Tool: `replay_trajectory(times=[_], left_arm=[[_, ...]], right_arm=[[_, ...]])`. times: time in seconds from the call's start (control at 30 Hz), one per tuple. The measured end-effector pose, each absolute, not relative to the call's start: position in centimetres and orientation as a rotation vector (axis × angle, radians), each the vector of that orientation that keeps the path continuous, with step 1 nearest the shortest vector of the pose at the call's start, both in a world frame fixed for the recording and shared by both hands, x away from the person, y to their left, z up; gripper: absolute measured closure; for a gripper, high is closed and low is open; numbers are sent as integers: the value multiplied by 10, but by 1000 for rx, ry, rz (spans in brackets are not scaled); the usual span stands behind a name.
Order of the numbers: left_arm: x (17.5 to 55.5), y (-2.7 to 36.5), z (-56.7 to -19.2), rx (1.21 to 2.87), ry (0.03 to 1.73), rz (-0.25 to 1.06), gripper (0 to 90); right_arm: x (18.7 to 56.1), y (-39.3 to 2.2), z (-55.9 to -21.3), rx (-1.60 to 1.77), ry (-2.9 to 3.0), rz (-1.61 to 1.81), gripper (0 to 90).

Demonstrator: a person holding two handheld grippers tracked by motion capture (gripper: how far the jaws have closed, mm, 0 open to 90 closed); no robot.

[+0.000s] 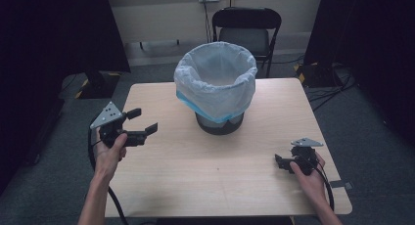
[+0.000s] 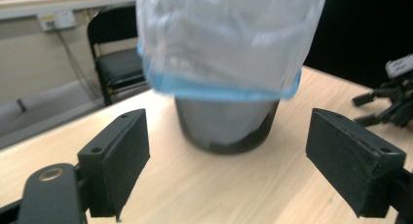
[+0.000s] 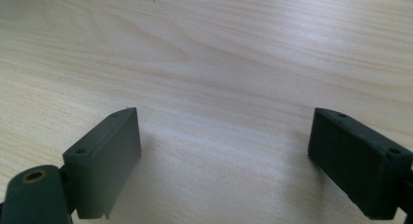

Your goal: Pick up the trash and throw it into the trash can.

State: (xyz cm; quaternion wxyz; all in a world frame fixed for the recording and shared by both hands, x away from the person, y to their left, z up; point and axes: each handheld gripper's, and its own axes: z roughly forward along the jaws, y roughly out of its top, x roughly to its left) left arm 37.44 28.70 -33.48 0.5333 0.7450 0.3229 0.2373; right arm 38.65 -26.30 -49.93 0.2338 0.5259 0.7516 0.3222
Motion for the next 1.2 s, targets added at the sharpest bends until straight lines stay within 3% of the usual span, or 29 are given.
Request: replay_trajectory(times=[0.47, 0.73, 1.03, 1.2], left_arm=[[351, 311, -403, 1843, 922, 546, 159], [348, 310, -462, 1885, 1089, 441, 158], [349, 306, -491, 1981, 1140, 373, 160], [344, 294, -499, 2060, 1117, 433, 151]], right_arm=[[386, -263, -499, 1445, 2063, 885, 112], [387, -263, -499, 1443, 2064, 885, 112], [387, -263, -499, 1444, 2064, 885, 112], [386, -263, -499, 1444, 2064, 885, 113]])
